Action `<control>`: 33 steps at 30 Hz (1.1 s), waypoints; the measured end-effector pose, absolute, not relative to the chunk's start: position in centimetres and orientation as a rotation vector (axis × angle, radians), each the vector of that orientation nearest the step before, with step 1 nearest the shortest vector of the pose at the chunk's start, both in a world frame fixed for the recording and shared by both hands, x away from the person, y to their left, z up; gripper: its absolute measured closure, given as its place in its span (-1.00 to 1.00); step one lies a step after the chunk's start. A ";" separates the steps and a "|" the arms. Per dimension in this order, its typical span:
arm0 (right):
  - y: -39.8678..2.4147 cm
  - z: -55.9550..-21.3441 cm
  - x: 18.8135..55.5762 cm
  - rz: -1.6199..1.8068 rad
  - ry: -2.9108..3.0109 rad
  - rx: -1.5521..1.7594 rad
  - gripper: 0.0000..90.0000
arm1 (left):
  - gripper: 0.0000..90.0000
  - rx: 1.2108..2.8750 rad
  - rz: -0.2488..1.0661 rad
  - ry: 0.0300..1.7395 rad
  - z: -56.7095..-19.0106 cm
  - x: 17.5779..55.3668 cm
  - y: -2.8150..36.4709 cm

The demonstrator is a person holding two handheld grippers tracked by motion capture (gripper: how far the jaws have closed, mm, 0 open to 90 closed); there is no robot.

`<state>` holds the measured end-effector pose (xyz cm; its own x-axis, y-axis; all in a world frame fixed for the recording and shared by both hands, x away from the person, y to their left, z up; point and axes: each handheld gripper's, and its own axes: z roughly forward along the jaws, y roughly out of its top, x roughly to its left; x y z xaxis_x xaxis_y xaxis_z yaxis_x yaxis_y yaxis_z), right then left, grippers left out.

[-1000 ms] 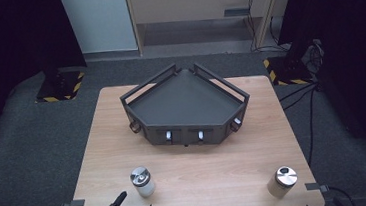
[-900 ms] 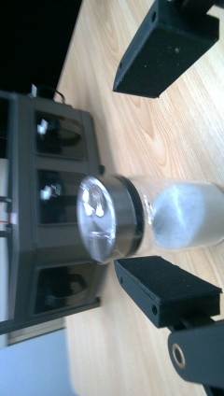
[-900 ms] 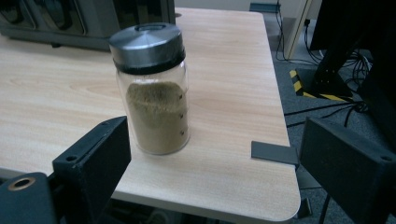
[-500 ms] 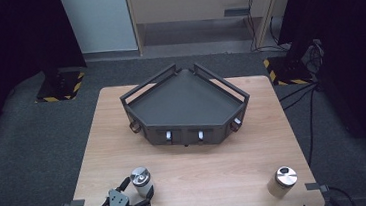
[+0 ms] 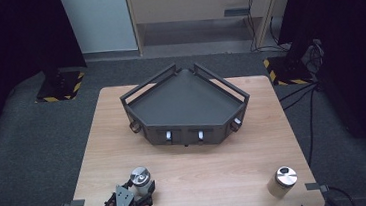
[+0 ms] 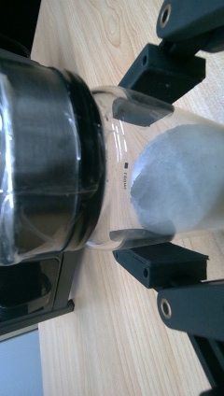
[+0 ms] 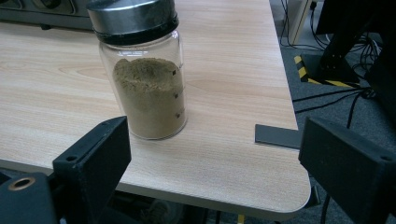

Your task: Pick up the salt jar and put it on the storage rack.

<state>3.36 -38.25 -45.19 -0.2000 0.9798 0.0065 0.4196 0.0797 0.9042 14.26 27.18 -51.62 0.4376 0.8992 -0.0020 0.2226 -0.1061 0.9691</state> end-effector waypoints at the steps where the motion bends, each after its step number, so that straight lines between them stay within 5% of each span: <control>1: -38.3 -45.2 3.4 1.083 1.708 1.395 -0.79 | -0.34 1.603 0.779 1.000 -51.7 14.3 27.2; 22: -38.6 -45.7 3.7 1.092 1.705 1.427 -0.79 | -0.33 1.639 0.691 0.968 -49.0 16.5 27.9; 33: -38.5 -45.5 3.6 1.098 1.700 1.425 -0.79 | -0.33 1.539 0.767 0.849 -39.0 23.7 25.1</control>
